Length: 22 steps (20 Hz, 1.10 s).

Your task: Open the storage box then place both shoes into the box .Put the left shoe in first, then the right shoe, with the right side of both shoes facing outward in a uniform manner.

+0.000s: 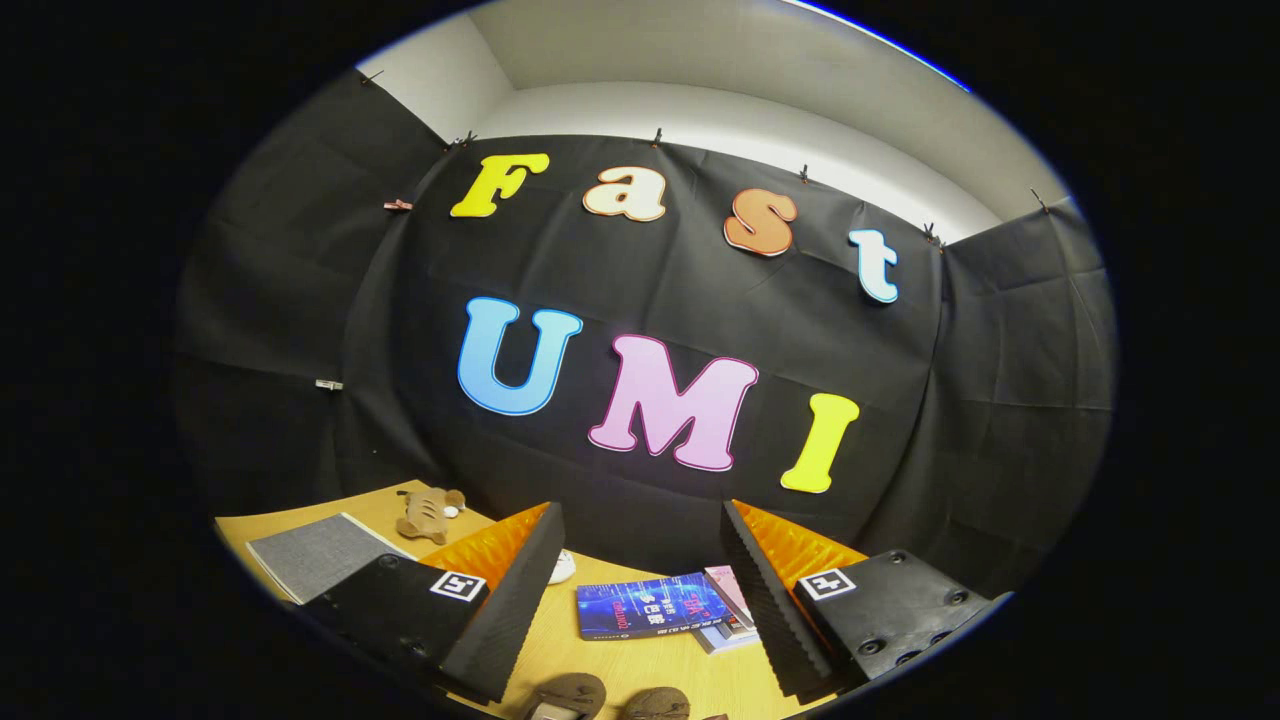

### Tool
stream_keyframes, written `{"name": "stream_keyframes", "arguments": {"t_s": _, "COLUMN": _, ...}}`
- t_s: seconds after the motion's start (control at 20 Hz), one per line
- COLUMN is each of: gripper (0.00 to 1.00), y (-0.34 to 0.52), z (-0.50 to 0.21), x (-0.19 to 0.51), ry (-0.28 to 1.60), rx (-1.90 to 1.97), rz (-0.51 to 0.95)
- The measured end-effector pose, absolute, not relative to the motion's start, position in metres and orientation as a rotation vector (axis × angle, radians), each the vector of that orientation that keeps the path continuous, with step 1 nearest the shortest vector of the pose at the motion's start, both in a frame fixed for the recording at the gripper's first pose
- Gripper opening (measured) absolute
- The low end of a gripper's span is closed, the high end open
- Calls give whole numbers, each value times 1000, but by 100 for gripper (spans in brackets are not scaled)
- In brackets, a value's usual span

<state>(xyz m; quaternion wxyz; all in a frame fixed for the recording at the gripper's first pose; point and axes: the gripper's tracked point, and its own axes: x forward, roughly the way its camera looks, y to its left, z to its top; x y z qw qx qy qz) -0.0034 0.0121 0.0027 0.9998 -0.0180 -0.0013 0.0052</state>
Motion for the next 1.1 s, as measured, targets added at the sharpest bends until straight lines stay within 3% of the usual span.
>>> {"name": "stream_keyframes", "arguments": {"t_s": 0.25, "gripper": 97, "y": 20, "z": 0, "x": 1, "ry": 10, "rx": -13, "rz": 30}}
{"name": "stream_keyframes", "arguments": {"t_s": 0.6, "gripper": 96, "y": 138, "z": -1, "x": -13, "ry": 115, "rx": 382, "rz": 575}}
{"name": "stream_keyframes", "arguments": {"t_s": 0.85, "gripper": 93, "y": 177, "z": -55, "x": -13, "ry": 370, "rx": 615, "rz": 735}}
{"name": "stream_keyframes", "arguments": {"t_s": 1.1, "gripper": 93, "y": 211, "z": -139, "x": -17, "ry": 633, "rx": 873, "rz": 803}}
